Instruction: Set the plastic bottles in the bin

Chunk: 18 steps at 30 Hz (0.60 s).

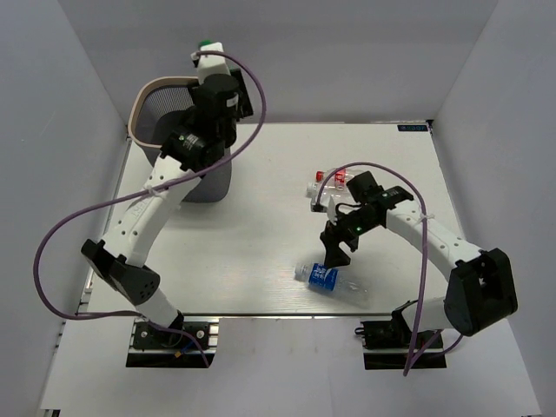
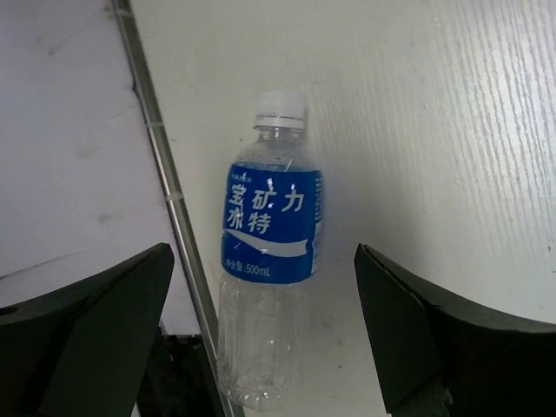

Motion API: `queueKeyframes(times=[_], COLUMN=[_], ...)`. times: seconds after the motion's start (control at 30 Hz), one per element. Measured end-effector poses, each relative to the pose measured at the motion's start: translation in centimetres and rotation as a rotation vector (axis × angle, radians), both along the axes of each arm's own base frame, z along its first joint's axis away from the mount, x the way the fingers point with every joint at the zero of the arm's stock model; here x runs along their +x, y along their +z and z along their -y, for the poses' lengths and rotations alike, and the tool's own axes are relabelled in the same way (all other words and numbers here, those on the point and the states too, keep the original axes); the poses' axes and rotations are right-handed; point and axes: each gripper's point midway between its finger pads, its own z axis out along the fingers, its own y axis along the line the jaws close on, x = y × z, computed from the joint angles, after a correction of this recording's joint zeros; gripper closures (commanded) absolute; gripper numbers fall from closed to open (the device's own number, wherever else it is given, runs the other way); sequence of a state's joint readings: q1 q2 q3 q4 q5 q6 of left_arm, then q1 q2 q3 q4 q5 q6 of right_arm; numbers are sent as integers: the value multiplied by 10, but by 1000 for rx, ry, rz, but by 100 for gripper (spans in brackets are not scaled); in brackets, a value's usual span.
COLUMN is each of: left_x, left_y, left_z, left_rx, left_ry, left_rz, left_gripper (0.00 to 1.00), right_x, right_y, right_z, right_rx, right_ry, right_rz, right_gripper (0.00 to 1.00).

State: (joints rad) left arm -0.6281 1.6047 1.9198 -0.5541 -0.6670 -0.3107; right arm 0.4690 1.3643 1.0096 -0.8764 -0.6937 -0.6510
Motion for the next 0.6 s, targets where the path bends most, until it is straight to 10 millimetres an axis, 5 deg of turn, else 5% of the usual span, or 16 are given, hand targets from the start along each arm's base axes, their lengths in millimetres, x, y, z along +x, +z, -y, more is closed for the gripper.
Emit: queueKeyframes(times=[0.2, 0.3, 0.4, 0.5, 0.6], left_x=[37, 49, 55, 58, 59], left_y=[-4, -14, -33, -48, -64], left_z=[-68, -99, -126, -144, -148], left_rx=[22, 30, 46, 52, 52], left_ry=[211, 292, 351, 380, 372], left_rz=[-24, -56, -114, -159, -192], left_gripper=[56, 43, 19, 1, 1], right_x=[6, 10, 12, 10, 7], right_y=[-18, -26, -34, -42, -50], right_z=[1, 3, 4, 5, 5], right_rx=[-98, -145, -186, -225, -261], right_ry=[-64, -93, -110, -117, -109], right_rz=[13, 16, 9, -7, -22], right_gripper=[10, 10, 10, 10, 10])
